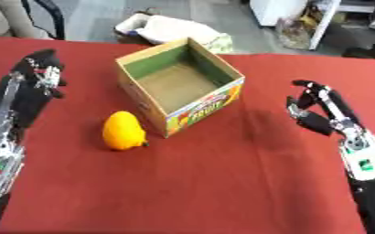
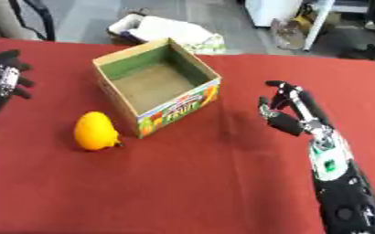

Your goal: Pick up objects on the table and place them in the box.

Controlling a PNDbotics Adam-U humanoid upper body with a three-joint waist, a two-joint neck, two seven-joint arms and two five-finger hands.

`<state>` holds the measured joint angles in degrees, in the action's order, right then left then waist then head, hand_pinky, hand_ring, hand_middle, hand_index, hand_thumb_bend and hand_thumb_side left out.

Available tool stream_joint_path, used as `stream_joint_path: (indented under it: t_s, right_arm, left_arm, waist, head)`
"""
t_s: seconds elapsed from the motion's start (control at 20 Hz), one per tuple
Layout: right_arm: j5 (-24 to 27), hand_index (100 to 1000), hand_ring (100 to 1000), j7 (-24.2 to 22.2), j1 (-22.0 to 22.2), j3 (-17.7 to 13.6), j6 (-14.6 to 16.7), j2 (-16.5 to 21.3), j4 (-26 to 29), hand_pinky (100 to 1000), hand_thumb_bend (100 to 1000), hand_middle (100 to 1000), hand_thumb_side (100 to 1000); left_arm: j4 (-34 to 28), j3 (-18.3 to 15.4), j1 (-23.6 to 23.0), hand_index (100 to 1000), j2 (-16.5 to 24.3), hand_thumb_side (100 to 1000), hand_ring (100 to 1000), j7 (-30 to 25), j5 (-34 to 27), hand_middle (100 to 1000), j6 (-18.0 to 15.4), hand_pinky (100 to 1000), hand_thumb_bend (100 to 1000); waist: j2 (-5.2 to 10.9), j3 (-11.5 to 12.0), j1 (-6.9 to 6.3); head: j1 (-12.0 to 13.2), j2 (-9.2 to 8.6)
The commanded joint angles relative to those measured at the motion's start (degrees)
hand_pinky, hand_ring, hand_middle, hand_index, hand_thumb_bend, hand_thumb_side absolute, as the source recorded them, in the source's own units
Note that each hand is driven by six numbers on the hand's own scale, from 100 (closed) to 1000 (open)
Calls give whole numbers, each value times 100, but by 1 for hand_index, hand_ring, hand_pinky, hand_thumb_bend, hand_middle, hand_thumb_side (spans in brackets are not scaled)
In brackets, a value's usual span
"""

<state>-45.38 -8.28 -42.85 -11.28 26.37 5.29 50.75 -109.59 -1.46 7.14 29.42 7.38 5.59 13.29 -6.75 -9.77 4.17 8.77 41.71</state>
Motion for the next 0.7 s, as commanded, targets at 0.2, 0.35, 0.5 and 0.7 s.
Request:
stream_joint_path:
  t_s: [0.2, 0.35, 0.5, 0.7]
  right_arm:
    - [-49, 884, 603, -3, -103, -9, -12, 78, 146, 595, 100, 423, 536]
    - [-59, 883, 604, -14, -109, -3, -13, 66, 141, 595, 100, 424, 537]
    - [-63, 884, 603, -22, -109, 5, -8, 56, 136, 595, 100, 424, 540]
    - [-63, 884, 603, -35, -103, 13, -1, 43, 135, 595, 100, 424, 540]
  left_arm:
    - [-238, 324, 414, 929, 702, 458, 792, -1295, 1965, 844, 578, 700, 100]
    - [-155, 588, 693, 950, 913, 436, 828, -2206, 2801, 889, 736, 750, 100]
    - [18, 824, 1009, 944, 1101, 483, 834, -3017, 3375, 890, 801, 766, 112]
    - [304, 1127, 1358, 926, 1225, 552, 830, -3684, 3869, 867, 817, 771, 215]
  waist:
    - [100, -28, -38]
    - [102, -50, -42]
    - [104, -71, -51]
    - [108, -93, -57]
  head:
    - [45, -38]
    - [60, -30]
    - [69, -19]
    - [83, -15]
